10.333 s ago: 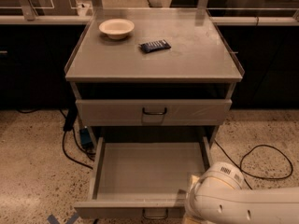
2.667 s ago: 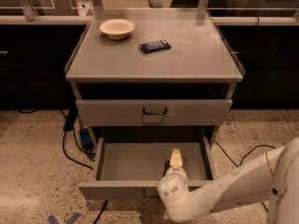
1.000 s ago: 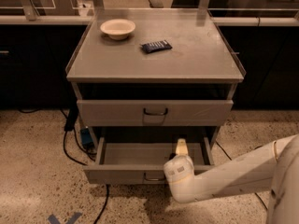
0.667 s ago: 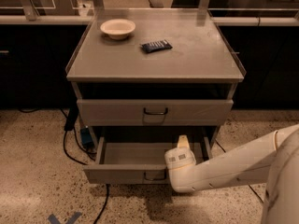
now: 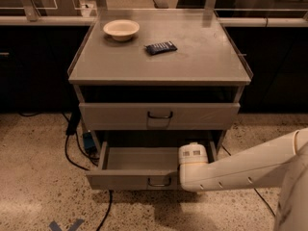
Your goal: Close middle drawer
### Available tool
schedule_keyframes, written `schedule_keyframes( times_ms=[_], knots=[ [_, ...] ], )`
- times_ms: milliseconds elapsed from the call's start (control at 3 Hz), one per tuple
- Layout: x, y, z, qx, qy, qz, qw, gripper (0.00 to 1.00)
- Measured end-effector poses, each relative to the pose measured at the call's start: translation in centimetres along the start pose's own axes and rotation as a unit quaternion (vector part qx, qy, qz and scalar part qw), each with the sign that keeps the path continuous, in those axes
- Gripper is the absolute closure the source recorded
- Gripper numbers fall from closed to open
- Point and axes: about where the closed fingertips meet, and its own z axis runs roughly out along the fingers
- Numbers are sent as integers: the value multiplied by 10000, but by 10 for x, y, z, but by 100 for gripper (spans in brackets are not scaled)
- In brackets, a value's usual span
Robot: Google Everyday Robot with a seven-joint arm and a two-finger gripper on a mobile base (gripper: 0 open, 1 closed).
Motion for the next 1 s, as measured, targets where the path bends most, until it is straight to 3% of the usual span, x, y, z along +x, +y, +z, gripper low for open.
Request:
schedule_keyframes(
  times_ms=[333, 667, 1000],
  knots=[
    [-1, 7, 1, -203, 74, -20, 9998, 0],
    [2, 32, -7, -455, 225, 25, 9987, 0],
    [6, 75, -28, -759, 338, 96, 9965, 0]
  ],
)
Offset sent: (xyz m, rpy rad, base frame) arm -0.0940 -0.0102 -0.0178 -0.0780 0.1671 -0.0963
